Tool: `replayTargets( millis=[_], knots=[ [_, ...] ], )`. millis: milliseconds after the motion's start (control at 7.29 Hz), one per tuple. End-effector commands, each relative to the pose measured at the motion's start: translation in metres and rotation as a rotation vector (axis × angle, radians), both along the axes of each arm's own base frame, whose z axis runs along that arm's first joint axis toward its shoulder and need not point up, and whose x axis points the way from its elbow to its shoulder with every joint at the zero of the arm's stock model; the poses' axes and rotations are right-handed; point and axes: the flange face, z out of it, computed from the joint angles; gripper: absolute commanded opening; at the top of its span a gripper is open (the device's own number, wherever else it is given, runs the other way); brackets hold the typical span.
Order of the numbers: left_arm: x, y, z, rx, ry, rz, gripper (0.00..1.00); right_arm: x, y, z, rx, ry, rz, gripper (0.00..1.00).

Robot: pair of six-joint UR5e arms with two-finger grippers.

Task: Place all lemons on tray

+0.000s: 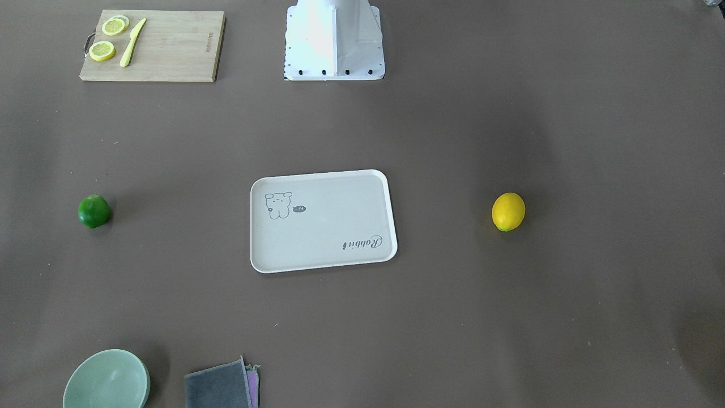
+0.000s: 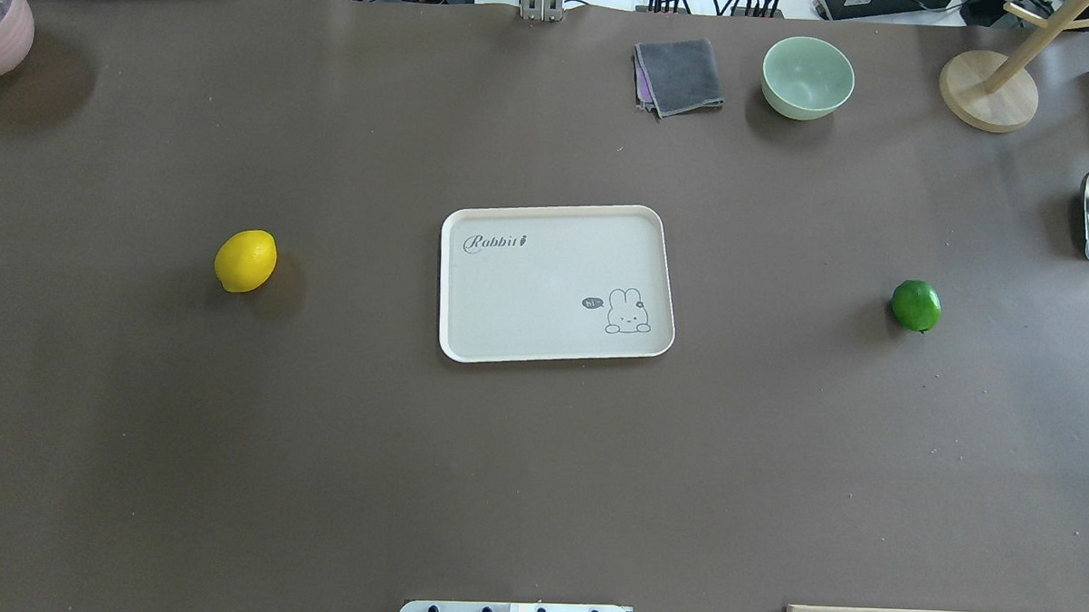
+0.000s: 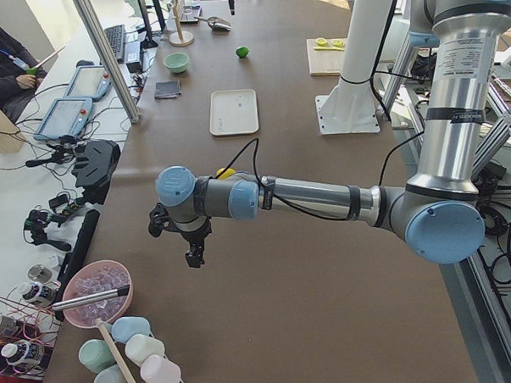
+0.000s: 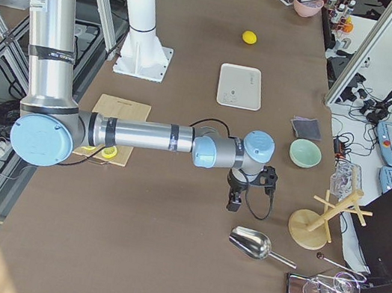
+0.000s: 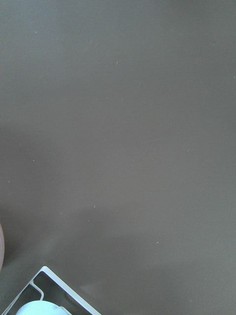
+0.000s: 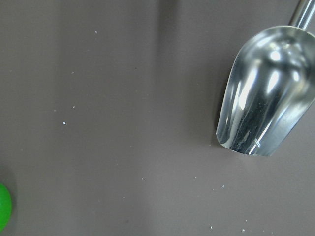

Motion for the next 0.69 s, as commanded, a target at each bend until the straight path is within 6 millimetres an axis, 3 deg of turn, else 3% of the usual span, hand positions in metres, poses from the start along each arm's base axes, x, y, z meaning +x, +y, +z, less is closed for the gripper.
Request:
replayTargets(
  millis=[0,412,549],
  knots=[
    [-0.008,0.015,-0.003,0.025,-0.008,-0.01,0.98,0.001,0.007,-0.016,0.01,-0.008,0.019,1.0],
    [-0.009,0.02,0.001,0.02,-0.006,-0.014,0.98,0.002,0.008,-0.015,0.01,-0.004,0.019,1.0],
    [-0.007,0.02,0.011,-0.004,-0.009,-0.01,0.98,0.002,0.009,-0.015,0.009,-0.008,0.018,1.0]
  ],
)
